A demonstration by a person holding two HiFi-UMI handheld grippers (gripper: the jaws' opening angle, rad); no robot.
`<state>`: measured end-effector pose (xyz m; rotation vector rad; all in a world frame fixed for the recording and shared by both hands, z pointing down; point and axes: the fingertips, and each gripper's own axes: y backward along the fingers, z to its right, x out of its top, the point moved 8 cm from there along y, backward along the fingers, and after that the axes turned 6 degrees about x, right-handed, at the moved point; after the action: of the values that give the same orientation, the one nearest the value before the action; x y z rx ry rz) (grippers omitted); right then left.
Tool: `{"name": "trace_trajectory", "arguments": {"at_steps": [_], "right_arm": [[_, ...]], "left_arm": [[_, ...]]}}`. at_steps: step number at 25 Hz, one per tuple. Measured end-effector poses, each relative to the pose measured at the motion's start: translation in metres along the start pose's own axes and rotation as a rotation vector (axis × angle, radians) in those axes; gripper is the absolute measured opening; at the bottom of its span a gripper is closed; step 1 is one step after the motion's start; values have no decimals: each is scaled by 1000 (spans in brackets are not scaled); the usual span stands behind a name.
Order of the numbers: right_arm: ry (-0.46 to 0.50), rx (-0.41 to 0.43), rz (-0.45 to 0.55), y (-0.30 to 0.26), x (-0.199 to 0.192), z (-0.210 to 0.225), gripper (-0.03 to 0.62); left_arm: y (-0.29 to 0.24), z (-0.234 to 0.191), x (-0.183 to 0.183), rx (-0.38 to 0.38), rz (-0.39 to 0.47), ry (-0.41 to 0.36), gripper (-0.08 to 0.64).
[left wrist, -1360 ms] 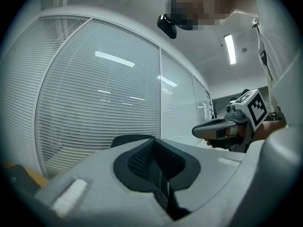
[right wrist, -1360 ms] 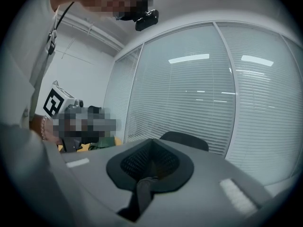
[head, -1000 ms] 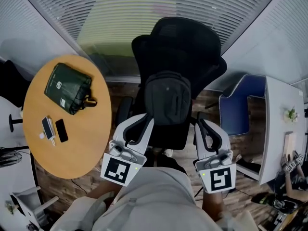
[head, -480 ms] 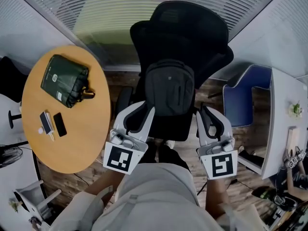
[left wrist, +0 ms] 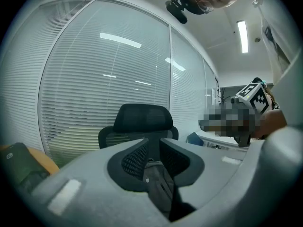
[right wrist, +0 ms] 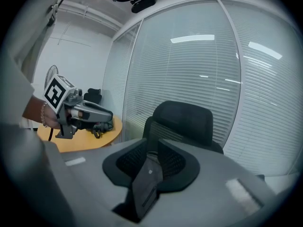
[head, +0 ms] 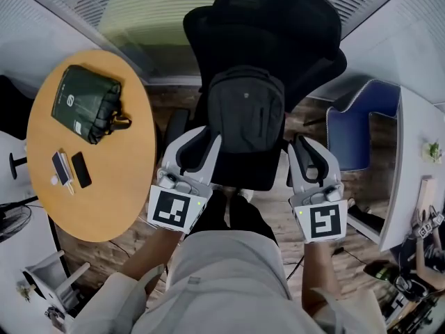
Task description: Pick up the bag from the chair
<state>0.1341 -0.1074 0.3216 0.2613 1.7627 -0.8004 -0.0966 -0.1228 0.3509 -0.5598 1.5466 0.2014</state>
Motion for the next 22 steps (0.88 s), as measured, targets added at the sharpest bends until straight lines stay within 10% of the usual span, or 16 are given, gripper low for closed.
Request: {"name": "trace_trajectory", "arguments": {"at_steps": [22], "right_arm": [[17, -3, -69, -51, -86, 19, 103]], "left_arm": [[-46, -26, -92, 40, -111, 25, 97]]}}
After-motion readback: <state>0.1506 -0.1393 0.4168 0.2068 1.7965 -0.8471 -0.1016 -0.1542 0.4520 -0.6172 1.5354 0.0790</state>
